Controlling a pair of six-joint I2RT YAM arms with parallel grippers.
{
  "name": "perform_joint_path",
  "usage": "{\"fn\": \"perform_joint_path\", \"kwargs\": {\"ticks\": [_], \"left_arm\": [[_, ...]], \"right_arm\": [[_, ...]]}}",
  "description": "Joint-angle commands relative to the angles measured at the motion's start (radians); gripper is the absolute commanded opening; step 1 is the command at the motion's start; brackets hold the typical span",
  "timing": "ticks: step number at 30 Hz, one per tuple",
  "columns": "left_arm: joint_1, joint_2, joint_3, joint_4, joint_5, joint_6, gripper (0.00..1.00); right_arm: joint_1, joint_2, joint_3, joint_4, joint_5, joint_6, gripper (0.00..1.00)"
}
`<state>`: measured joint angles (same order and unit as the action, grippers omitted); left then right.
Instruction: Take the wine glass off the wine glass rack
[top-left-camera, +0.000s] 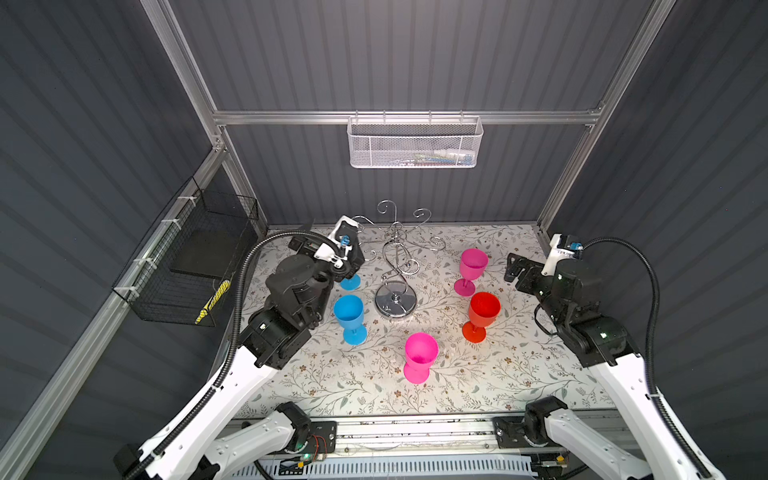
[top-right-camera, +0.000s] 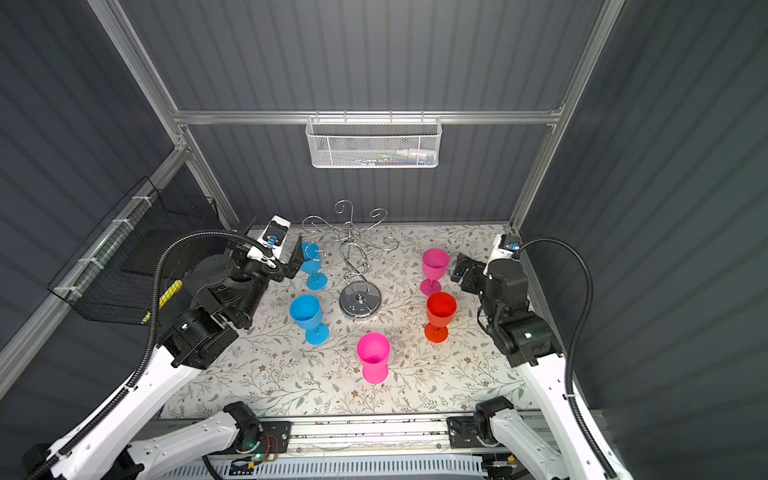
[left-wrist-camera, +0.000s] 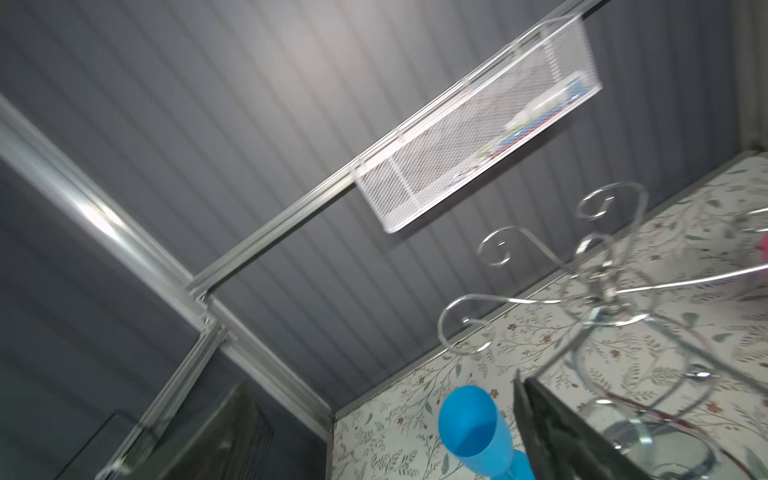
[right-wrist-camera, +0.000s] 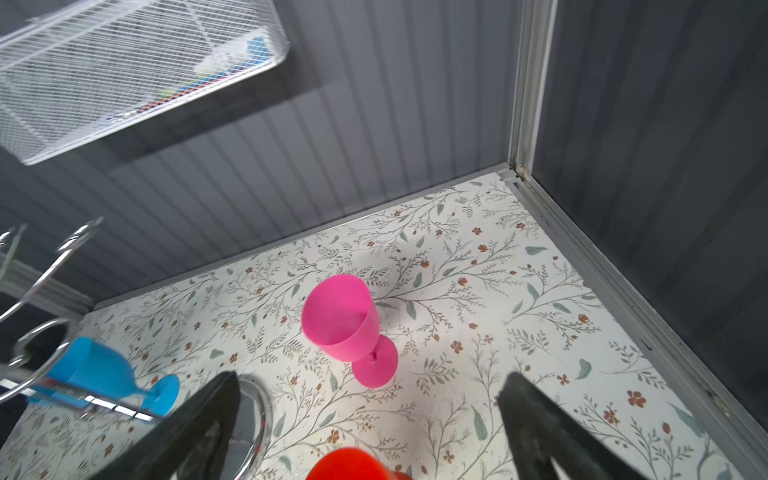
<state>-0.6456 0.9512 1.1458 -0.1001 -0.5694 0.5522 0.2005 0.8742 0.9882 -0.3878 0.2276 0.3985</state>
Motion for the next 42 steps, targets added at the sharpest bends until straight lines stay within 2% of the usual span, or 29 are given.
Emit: {"fn": "perform_joint_path", "kwargs": {"ticks": [1,6,11,15,18,22,25,26,27,29,31,33,36,38,40,41,42], "left_arm": [[0.087,-0.017,-0.088,0.017,0.035,-0.126,1.0],[0.284,-0.023,-0.263,0.106,0.093,-0.324,1.0],[0.468,-0.029,-0.49,0.283,0.131,-0.486,1.0],[0.576,0.071,-0.572,0.353,0.225,-0.561,1.0],[0.598,0.175,-0.606,0.424,0.254,-0.568,1.0],[0.606,0.303,-0.712,0.701,0.204,-0.585,1.0],[0.613,0.419,-0.733,0.786,0.201,-0.58,1.0],[0.615,0.453,-0.735,0.803,0.204,-0.581,1.0],[0.616,0.483,-0.741,0.826,0.206,-0.584,1.0],[0.63,0.541,-0.761,0.929,0.226,-0.604,1.0],[0.646,0.54,-0.725,0.839,0.272,-0.636,1.0],[0.664,0.567,-0.747,0.933,0.315,-0.662,1.0],[0.688,0.638,-0.764,1.045,0.331,-0.716,1.0],[0.69,0.63,-0.719,0.933,0.376,-0.696,1.0],[0.69,0.657,-0.711,0.974,0.408,-0.683,1.0],[0.69,0.65,-0.699,0.933,0.422,-0.674,1.0],[0.69,0.649,-0.696,0.927,0.426,-0.671,1.0]], "right_arm": [[-0.094,0.051,-0.065,0.11,-0.16,-0.035,0.99],[-0.157,0.096,-0.203,0.308,-0.133,-0.157,0.99],[-0.197,0.103,-0.348,0.514,-0.137,-0.224,0.99],[-0.213,0.113,-0.502,0.746,-0.201,-0.278,0.99],[-0.214,0.154,-0.586,0.865,-0.164,-0.271,0.99],[-0.214,0.237,-0.641,0.977,-0.148,-0.275,0.99],[-0.214,0.351,-0.679,1.115,-0.142,-0.269,0.99],[-0.214,0.374,-0.667,1.128,-0.132,-0.27,0.99],[-0.214,0.373,-0.634,1.052,-0.128,-0.278,0.99],[-0.214,0.408,-0.636,1.12,-0.11,-0.311,0.99],[-0.215,0.415,-0.634,1.139,-0.082,-0.334,0.99],[-0.229,0.467,-0.677,1.276,-0.08,-0.331,0.99],[-0.248,0.614,-0.753,1.588,-0.066,-0.314,0.99],[-0.251,0.543,-0.734,1.429,-0.069,-0.298,0.99],[-0.254,0.589,-0.755,1.547,-0.077,-0.308,0.99],[-0.253,0.601,-0.765,1.58,-0.082,-0.309,0.99],[-0.254,0.58,-0.758,1.532,-0.081,-0.306,0.99]]}}
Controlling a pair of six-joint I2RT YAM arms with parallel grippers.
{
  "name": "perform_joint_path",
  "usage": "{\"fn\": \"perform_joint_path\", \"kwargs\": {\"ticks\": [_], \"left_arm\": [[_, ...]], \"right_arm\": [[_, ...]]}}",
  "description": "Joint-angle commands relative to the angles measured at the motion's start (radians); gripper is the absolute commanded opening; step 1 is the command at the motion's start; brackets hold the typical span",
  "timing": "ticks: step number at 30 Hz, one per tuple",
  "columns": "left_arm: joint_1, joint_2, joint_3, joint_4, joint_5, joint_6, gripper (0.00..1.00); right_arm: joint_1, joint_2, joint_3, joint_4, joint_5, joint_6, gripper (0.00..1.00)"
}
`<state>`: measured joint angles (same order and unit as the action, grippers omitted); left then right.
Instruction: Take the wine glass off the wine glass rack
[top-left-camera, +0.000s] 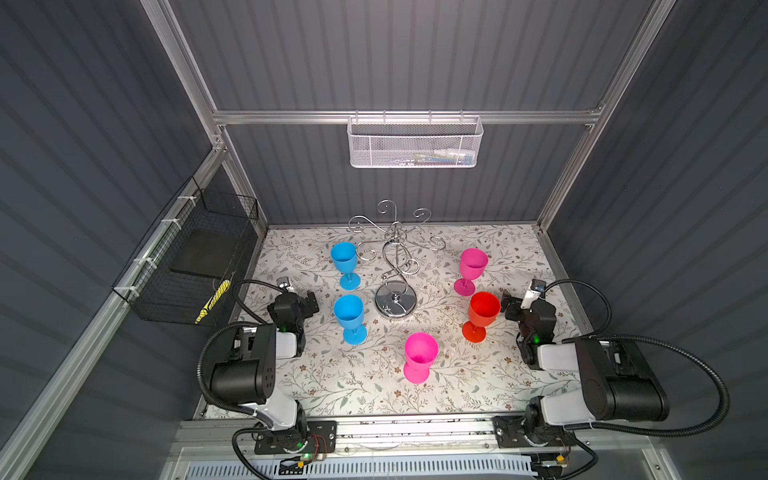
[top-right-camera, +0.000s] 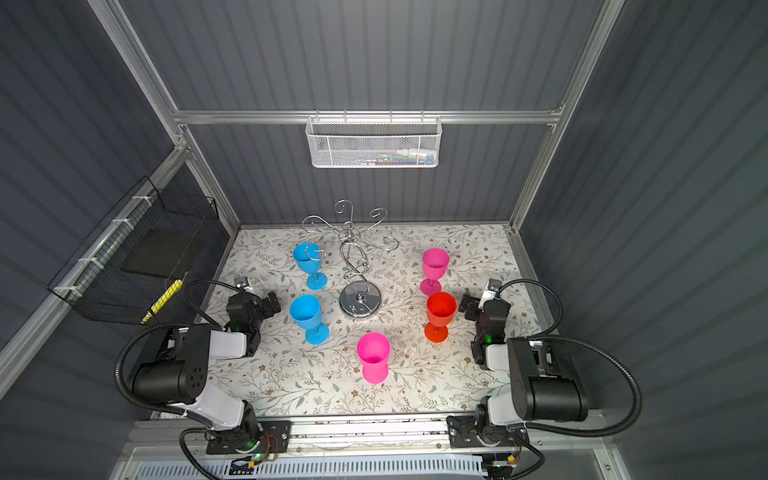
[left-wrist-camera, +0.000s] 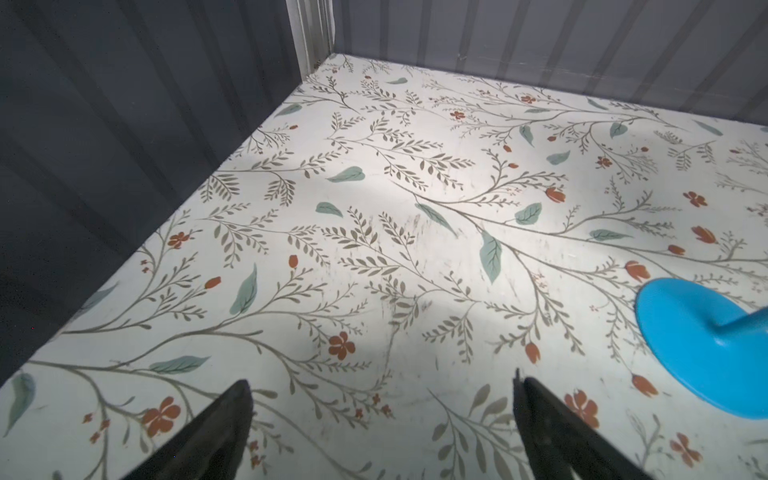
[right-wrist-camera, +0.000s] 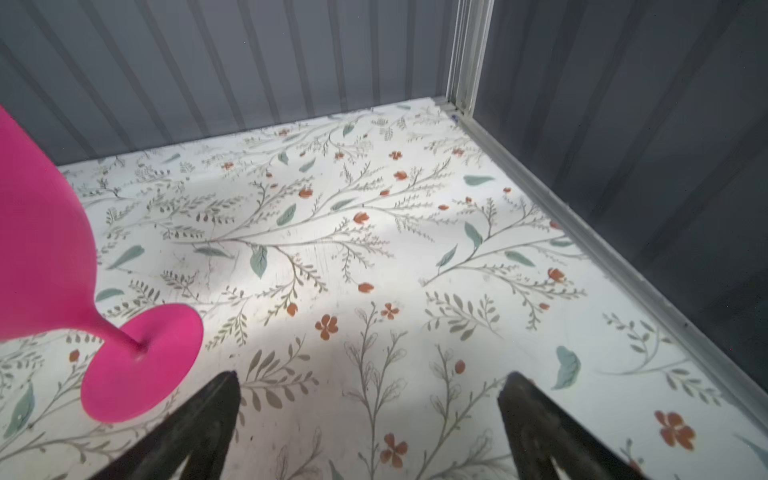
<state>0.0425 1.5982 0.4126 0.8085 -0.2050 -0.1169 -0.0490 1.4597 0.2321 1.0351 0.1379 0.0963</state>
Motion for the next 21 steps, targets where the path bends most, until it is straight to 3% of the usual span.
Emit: {"fn": "perform_joint_path", "kwargs": {"ticks": [1,6,11,15,18,21], "left_arm": [[0.002,0.009,0.031,0.042,0.062,-0.003,1.0],[0.002,0.0,0.006,0.078,0.059,-0.002,1.0],[0.002,-0.038,-0.053,0.126,-0.059,-0.056,1.0],[0.002,-0.056,-0.043,0.104,-0.009,-0.017,1.0],[0.002,-0.097,-0.026,0.014,-0.057,-0.026,1.0],[0.002,-0.062,-0.032,0.066,-0.032,-0.032,1.0]], "right_arm": [[-0.005,-0.023,0.009,0.059,0.008,0.0,0.99],[-0.005,-0.013,0.027,0.042,0.006,-0.001,0.99],[-0.005,-0.007,0.021,0.065,0.003,-0.005,0.99],[-0.005,-0.004,0.019,0.071,-0.001,-0.006,0.99],[-0.005,-0.004,0.019,0.072,-0.003,-0.006,0.99],[-0.005,-0.003,0.018,0.076,-0.001,-0.008,0.99]]}}
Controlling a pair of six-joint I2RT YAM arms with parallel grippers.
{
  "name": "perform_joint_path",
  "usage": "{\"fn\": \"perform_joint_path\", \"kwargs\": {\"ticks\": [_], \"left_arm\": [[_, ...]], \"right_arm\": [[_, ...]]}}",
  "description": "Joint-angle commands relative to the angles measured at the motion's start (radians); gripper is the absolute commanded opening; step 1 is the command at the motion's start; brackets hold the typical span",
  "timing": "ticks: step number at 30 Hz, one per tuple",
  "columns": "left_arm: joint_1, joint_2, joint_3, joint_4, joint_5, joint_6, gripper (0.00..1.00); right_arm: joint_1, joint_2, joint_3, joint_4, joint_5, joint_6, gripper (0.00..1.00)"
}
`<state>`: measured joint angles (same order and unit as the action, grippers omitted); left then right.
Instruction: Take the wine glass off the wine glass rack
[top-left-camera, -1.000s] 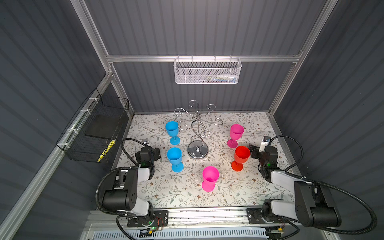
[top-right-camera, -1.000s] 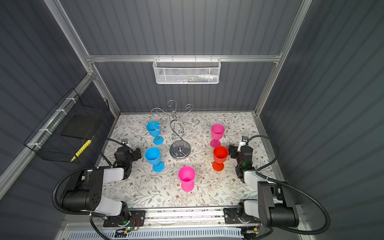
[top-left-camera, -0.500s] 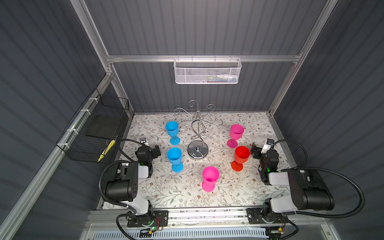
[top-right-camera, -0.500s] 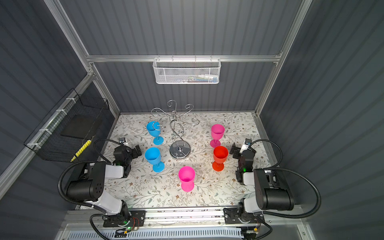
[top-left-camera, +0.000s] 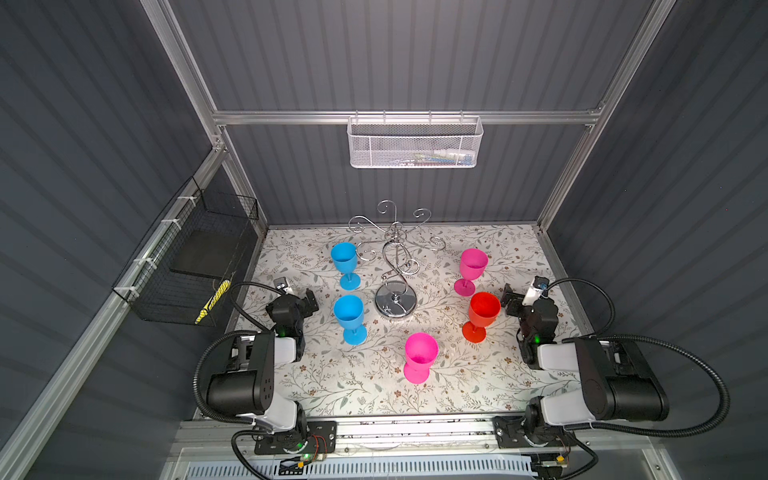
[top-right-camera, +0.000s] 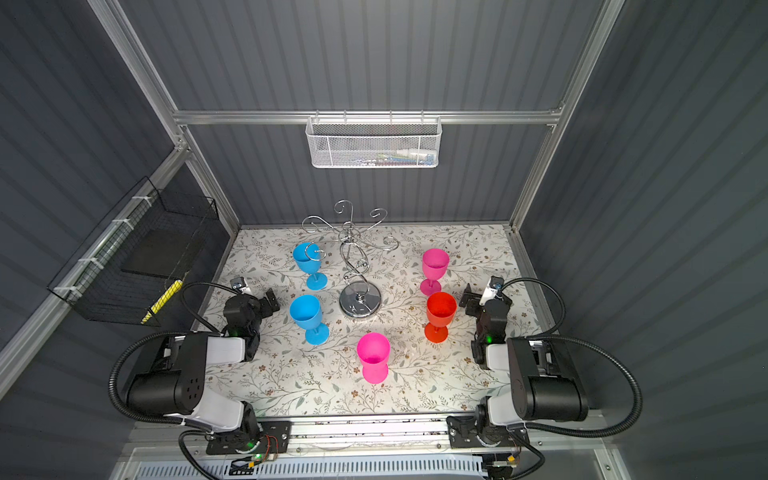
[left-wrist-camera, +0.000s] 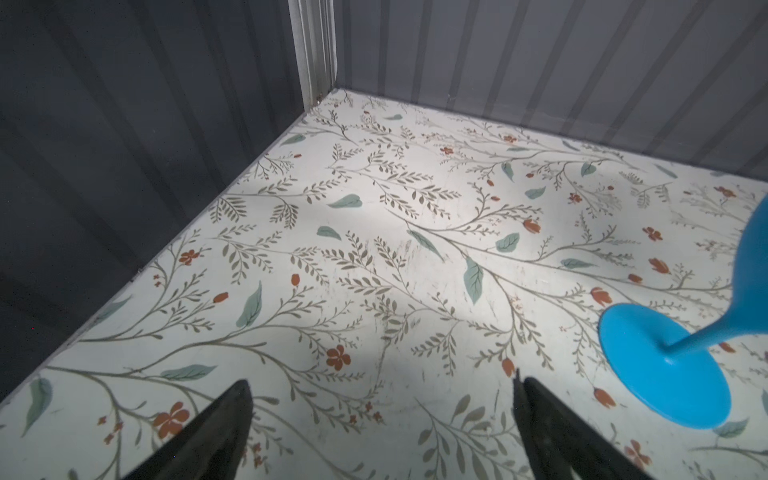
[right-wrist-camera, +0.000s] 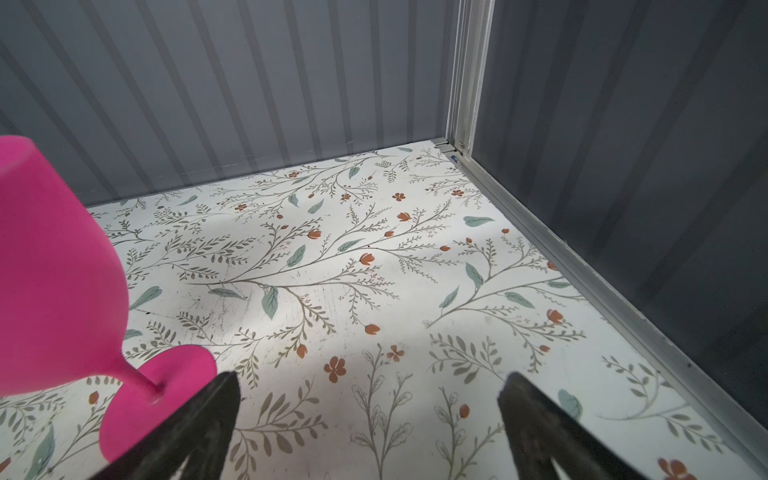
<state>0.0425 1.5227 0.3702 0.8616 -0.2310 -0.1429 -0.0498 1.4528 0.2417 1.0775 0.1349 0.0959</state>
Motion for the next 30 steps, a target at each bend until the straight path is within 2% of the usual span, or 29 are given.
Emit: {"fn": "perform_joint_path", "kwargs": {"ticks": [1,2,4,6,9,11,12,13,15,16,18,20,30], "left_arm": [[0.002,0.047,-0.001,0.077,0.018,-0.008,1.0],[0.002,0.08,-0.002,0.141,0.036,0.003,1.0],[0.0,0.064,0.026,0.046,0.082,0.024,1.0],[0.001,0.086,0.027,0.088,0.096,0.031,1.0],[-0.011,0.111,0.032,0.095,0.186,0.082,1.0],[-0.023,0.191,0.015,0.23,0.166,0.09,1.0],[-0.025,0.2,0.023,0.215,0.168,0.091,1.0],[-0.034,0.169,0.061,0.078,0.165,0.103,1.0],[-0.048,0.203,0.077,0.117,0.171,0.129,1.0],[-0.058,0.185,0.102,0.023,0.165,0.139,1.0],[-0.09,0.203,0.111,0.051,0.127,0.167,1.0],[-0.092,0.191,0.119,0.005,0.13,0.164,1.0],[-0.092,0.195,0.11,0.034,0.132,0.163,1.0]], "right_arm": [[-0.003,0.004,0.008,0.034,0.002,-0.007,0.99],[-0.004,0.003,0.008,0.034,0.002,-0.007,0.99],[-0.004,0.003,0.008,0.033,0.002,-0.007,0.99],[-0.004,0.004,0.009,0.034,0.002,-0.007,0.99],[-0.003,0.004,0.01,0.034,0.002,-0.007,0.99],[-0.003,0.004,0.01,0.034,0.003,-0.007,0.99],[-0.003,0.004,0.01,0.034,0.001,-0.007,0.99],[-0.004,0.004,0.009,0.034,0.002,-0.007,0.99],[-0.004,0.004,0.01,0.032,0.002,-0.006,0.99],[-0.004,0.005,0.01,0.032,0.001,-0.007,0.99],[-0.003,0.006,0.01,0.032,0.004,-0.005,0.99],[-0.003,0.004,0.014,0.022,0.016,0.0,0.99],[-0.004,0.001,0.035,-0.02,0.043,0.011,0.99]]}}
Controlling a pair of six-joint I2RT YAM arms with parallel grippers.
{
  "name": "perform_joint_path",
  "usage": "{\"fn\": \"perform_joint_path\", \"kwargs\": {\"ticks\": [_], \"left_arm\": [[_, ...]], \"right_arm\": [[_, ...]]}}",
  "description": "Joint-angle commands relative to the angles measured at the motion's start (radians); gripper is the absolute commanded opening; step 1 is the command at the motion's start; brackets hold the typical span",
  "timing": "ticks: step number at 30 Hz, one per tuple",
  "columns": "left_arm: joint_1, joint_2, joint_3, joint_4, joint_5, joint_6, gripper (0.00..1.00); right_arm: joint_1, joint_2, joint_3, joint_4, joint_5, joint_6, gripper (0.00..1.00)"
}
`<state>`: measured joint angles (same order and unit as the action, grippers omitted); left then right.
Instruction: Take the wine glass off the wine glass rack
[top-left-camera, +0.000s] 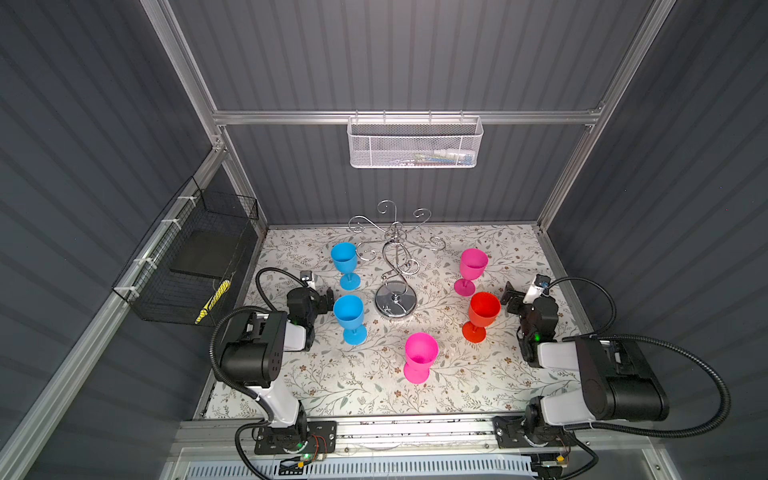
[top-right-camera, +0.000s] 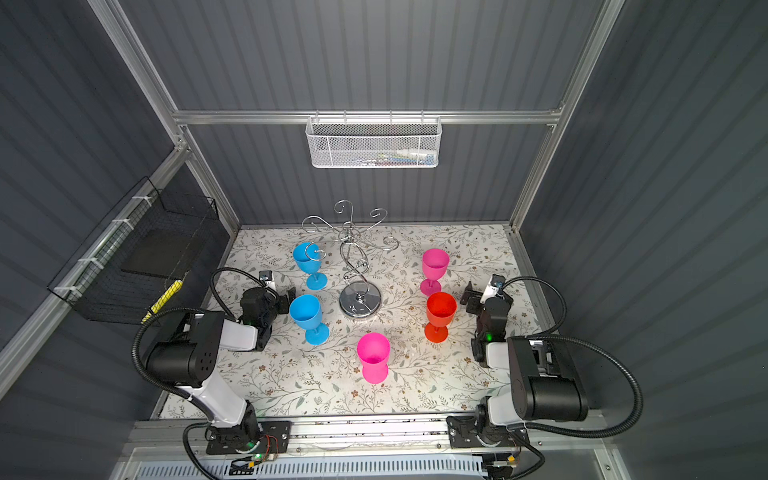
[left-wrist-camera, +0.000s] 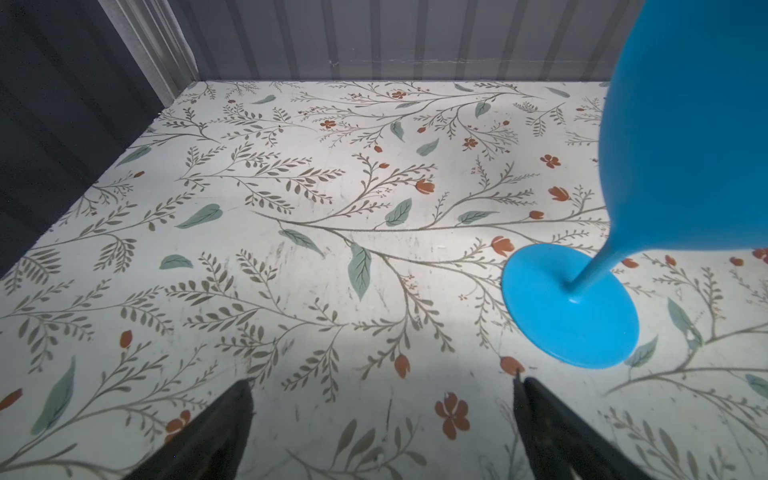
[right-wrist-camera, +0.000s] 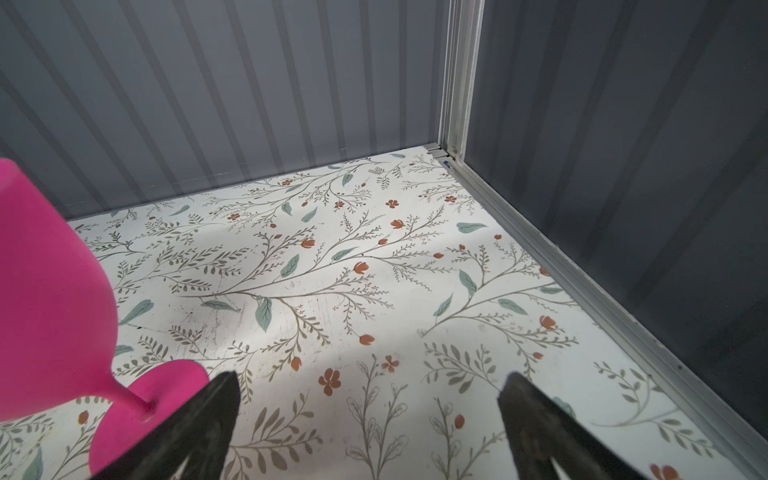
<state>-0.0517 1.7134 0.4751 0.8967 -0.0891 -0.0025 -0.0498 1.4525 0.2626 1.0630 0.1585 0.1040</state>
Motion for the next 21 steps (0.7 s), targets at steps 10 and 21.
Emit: {"fn": "perform_joint_path", "kwargs": {"ticks": [10,21], "left_arm": [[0.003,0.004,0.005,-0.002,-0.01,0.023,1.0],[0.003,0.005,0.005,-0.001,-0.011,0.023,1.0]], "right_arm": [[-0.003,0.002,0.015,-0.006,0.02,0.003,0.99],[0.002,0.004,0.03,-0.033,0.023,-0.002,0.99]]}}
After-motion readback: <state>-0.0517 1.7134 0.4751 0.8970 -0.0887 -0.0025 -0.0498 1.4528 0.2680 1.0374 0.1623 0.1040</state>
